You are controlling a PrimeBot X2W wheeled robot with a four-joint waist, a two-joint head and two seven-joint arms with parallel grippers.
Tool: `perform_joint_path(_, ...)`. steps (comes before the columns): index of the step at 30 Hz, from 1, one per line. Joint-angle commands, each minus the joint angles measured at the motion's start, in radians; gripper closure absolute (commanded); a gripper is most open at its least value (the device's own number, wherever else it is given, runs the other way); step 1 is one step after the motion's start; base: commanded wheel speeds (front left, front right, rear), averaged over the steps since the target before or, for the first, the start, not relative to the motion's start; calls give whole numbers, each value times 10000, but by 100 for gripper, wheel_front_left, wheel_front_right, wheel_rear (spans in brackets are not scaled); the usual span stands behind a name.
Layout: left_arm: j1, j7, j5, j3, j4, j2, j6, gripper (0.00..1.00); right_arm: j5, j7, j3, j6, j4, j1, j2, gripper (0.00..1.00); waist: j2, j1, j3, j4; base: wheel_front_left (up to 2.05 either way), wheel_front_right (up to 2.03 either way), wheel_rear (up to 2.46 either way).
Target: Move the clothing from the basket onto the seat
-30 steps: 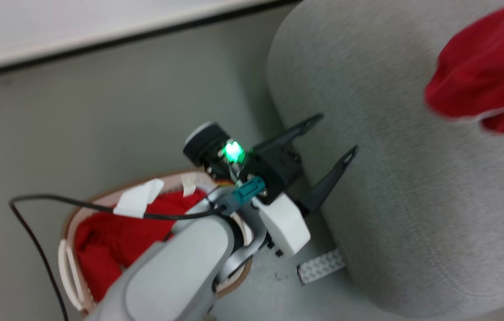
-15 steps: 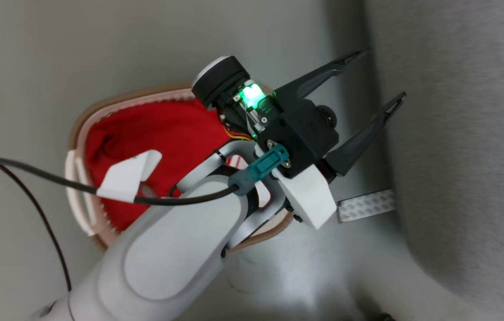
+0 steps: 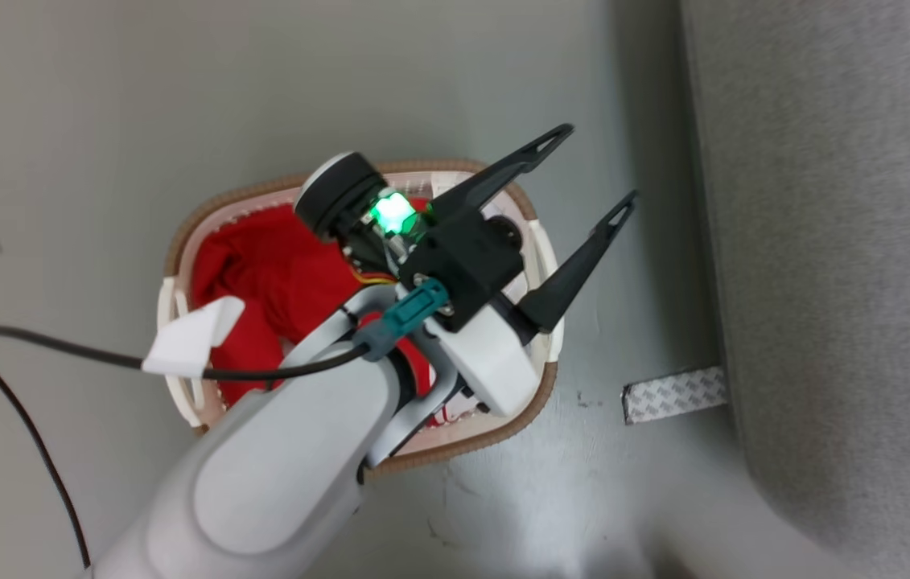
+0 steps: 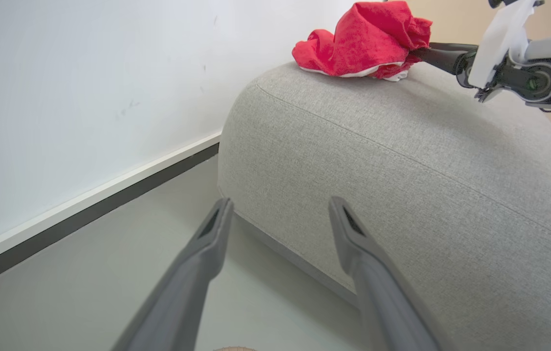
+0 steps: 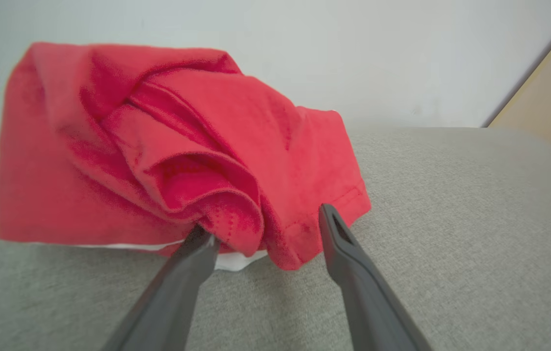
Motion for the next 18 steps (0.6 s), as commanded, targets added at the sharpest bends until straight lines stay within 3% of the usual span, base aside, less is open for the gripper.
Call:
perform_joint_path(1, 238, -147, -114, 90, 58, 157, 73, 0, -145, -140, 118, -24, -184, 406, 91, 0, 0, -1, -537, -142, 0, 0, 0)
perform_joint_path(10, 1298, -1071, -705, 751, 646, 451, 623, 0, -912, -290, 116, -24, -2464, 2696, 497, 0, 0, -1, -2434, -83, 0, 0, 0)
perform_joint_path(18, 3066, -2398, -1332, 1503, 1820, 731, 1413, 0, -1950, -278, 118, -24, -4731, 5204, 1705, 0, 0, -1, -4552, 336, 0, 0, 0)
